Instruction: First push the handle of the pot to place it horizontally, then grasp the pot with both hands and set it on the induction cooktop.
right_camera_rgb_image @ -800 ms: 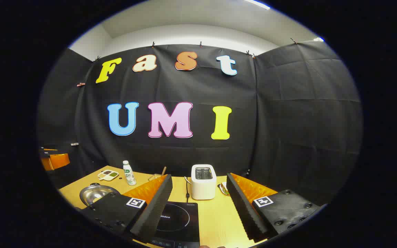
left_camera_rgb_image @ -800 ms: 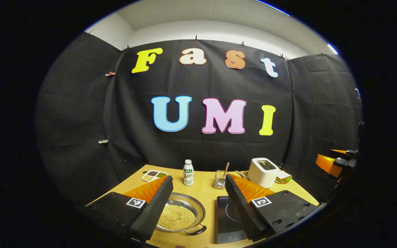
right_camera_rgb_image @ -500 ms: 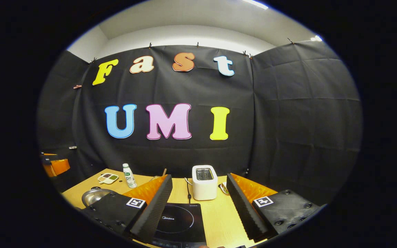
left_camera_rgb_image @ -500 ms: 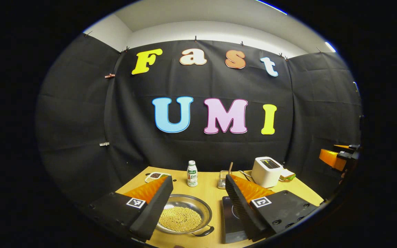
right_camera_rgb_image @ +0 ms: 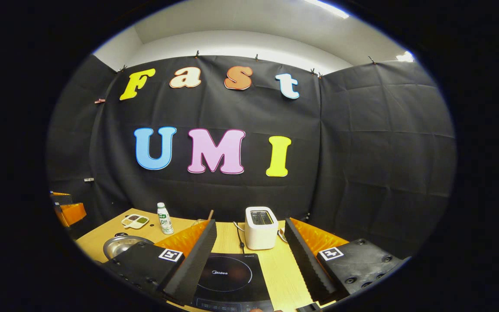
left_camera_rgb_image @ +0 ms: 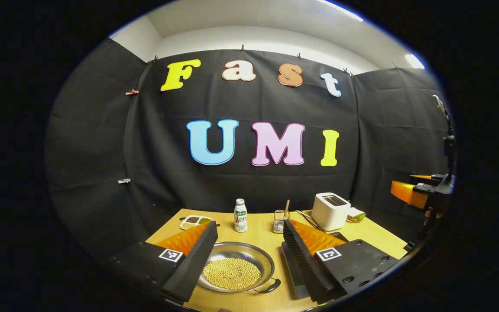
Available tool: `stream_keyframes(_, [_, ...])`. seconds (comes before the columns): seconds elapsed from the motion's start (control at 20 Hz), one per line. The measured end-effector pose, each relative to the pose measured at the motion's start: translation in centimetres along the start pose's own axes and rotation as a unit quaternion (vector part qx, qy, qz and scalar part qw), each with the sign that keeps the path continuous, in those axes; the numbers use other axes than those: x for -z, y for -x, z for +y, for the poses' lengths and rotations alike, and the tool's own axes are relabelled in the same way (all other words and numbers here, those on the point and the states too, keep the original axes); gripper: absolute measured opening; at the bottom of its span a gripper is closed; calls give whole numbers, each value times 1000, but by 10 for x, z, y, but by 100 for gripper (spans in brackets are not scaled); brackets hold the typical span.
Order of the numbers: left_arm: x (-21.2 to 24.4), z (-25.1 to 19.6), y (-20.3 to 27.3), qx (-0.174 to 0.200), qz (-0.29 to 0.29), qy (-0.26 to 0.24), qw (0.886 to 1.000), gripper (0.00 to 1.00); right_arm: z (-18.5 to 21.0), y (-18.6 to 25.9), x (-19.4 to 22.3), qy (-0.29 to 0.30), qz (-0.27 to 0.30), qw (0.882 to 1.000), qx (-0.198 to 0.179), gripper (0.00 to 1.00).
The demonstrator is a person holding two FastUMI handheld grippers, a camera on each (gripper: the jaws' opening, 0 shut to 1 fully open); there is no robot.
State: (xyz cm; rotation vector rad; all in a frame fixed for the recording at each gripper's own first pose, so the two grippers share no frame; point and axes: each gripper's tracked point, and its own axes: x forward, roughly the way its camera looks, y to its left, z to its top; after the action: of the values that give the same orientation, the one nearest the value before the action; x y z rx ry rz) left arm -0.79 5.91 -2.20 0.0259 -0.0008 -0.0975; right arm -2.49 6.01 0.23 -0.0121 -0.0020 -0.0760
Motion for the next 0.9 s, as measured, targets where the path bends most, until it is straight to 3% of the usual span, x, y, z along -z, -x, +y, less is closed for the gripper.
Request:
stream_keyframes(0.35, [23,17,4,20,21,-1,1000,95,3,15,14,-2,11,999,30,98])
stream_keyframes(0.7, [46,18,-10,12,64,12,998,96,15,-8,29,-5,23,1000,8,96])
stream_keyframes(0.9, [71,13,-17,20,114,27,993,83,21,-17,36,0,28,1000,-14,96])
